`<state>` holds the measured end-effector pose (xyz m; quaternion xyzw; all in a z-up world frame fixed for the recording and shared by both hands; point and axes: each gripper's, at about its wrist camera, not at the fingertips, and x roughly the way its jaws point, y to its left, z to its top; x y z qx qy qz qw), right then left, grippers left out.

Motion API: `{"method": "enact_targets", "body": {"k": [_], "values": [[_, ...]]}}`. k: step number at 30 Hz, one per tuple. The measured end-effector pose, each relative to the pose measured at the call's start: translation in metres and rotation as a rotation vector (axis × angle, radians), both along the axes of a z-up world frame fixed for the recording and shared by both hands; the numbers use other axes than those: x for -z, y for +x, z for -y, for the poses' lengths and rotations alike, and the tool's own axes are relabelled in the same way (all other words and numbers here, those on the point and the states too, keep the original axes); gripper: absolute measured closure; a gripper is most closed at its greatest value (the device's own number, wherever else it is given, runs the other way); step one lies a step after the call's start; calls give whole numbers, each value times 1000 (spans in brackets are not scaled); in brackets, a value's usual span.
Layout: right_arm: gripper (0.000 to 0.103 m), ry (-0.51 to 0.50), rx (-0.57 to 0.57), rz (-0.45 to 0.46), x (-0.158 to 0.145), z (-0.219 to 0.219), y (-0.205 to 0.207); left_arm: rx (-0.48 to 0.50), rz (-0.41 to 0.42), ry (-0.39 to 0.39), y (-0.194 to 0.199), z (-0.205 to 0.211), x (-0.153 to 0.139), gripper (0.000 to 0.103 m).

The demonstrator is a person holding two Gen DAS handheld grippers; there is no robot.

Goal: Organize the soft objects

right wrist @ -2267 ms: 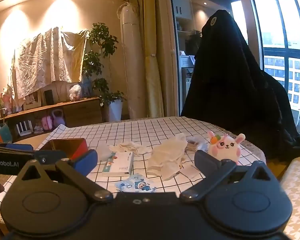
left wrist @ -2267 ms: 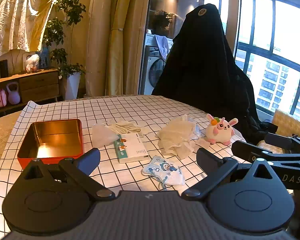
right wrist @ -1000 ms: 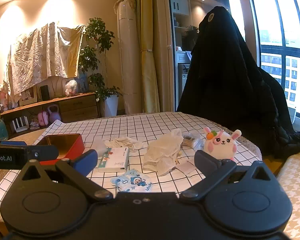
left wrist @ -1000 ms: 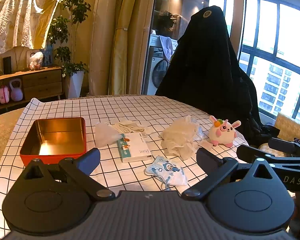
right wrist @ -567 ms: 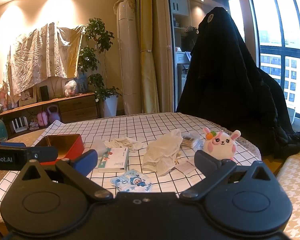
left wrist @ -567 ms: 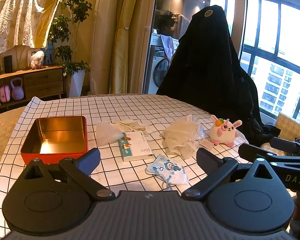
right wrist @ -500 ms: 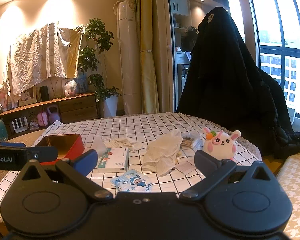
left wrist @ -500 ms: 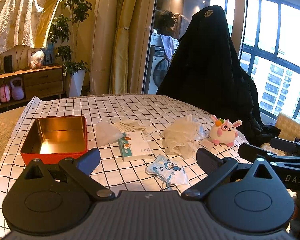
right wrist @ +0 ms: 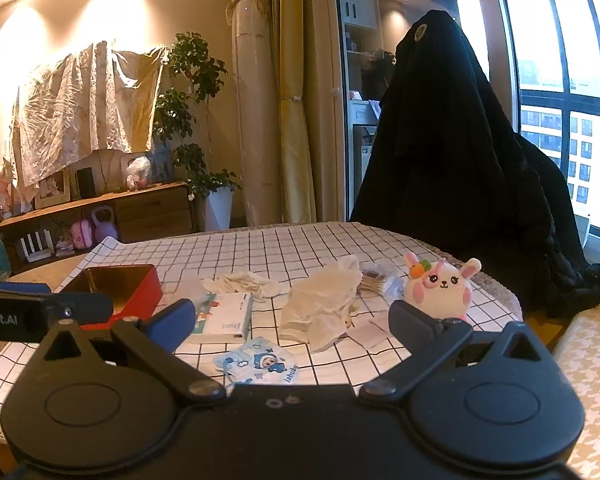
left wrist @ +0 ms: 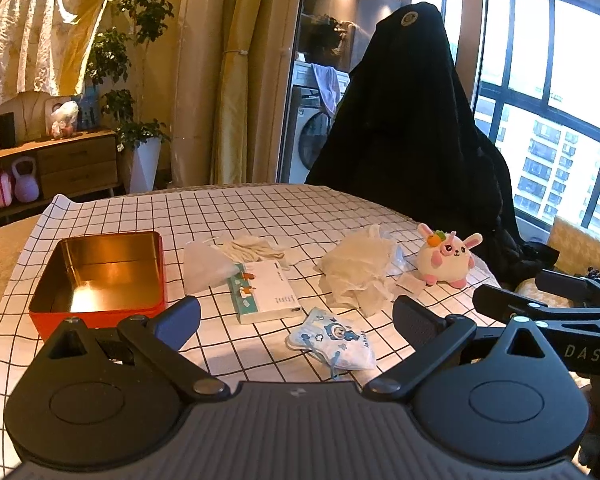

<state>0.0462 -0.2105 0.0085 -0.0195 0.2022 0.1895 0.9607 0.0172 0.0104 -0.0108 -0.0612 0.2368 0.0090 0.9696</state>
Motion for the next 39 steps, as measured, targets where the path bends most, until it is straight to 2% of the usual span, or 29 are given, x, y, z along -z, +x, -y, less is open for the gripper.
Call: {"method": "enact_targets", "body": {"k": [8,16,19,22,25,30,39], "values": [[4,-9,-1,-41,10,9,24,63,-44,15,27,5,15,0],[8,-45,-25,-119,25,13,65,161,-155,42,74,24,47,0],[11,-61,-42,-146,30,14,86,164,-184,53,93,30,59,0],[12,-78,-56,-165,34,14,104,136,-213,105,113,33,74,0],[14,-101,-80,-179,39,10,121,138,-234,85,129,32,83,0],[18,-132,-134,-197,43,-1,156,134,-241,155,153,43,99,0],[18,-224,-189,-227,64,-35,219,178,-328,149,175,51,130,0]]}}
